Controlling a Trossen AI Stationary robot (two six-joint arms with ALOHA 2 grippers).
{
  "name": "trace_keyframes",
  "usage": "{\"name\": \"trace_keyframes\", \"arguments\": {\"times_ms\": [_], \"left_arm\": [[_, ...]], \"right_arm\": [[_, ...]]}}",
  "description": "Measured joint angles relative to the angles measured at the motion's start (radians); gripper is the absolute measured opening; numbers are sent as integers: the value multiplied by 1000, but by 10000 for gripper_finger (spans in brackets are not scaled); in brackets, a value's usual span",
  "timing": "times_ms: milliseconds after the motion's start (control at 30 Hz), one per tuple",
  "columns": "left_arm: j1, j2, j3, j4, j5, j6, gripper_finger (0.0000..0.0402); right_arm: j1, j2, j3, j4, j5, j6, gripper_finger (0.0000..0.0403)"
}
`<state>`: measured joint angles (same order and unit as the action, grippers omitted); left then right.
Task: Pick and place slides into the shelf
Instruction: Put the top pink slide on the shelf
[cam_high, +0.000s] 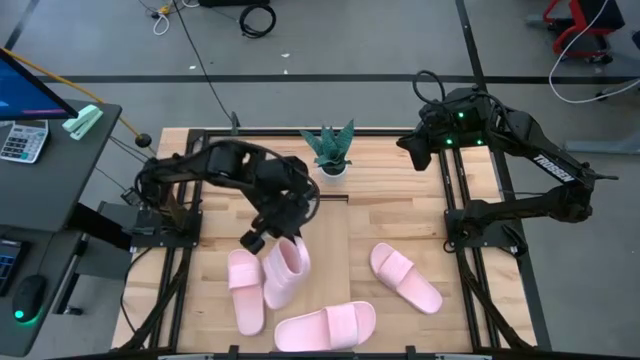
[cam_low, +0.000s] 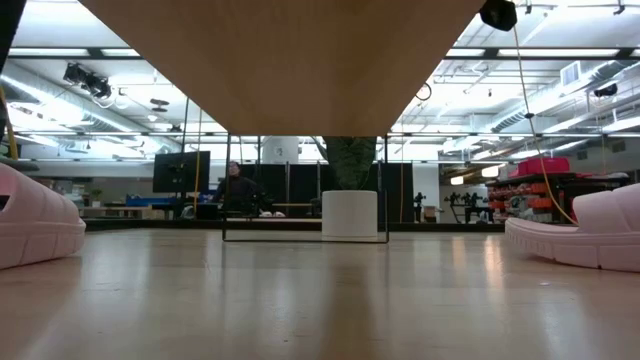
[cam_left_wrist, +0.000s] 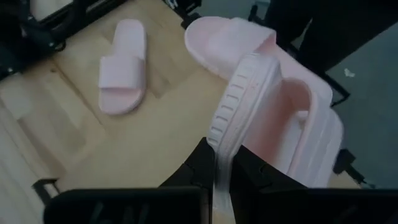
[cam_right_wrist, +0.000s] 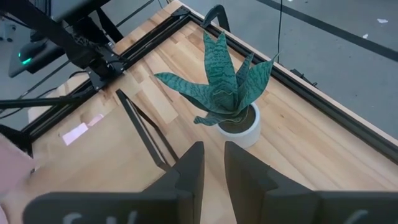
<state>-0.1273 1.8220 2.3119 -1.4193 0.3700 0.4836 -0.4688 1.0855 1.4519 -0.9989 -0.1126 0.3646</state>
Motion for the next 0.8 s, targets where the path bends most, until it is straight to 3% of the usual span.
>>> {"name": "trace_keyframes", "arguments": {"times_ms": [233,433,800], "left_arm": [[-31,19,2,110,-28,-96,27],[-44,31,1,73,-86,-139,27],[-45,15,2,40,-96,-211,27]], "right_arm": [[0,0,0,-13,-1,-28,66],[1,0,0,-22,-30,-47,66],[1,0,0,-48,-31,-52,63]]}}
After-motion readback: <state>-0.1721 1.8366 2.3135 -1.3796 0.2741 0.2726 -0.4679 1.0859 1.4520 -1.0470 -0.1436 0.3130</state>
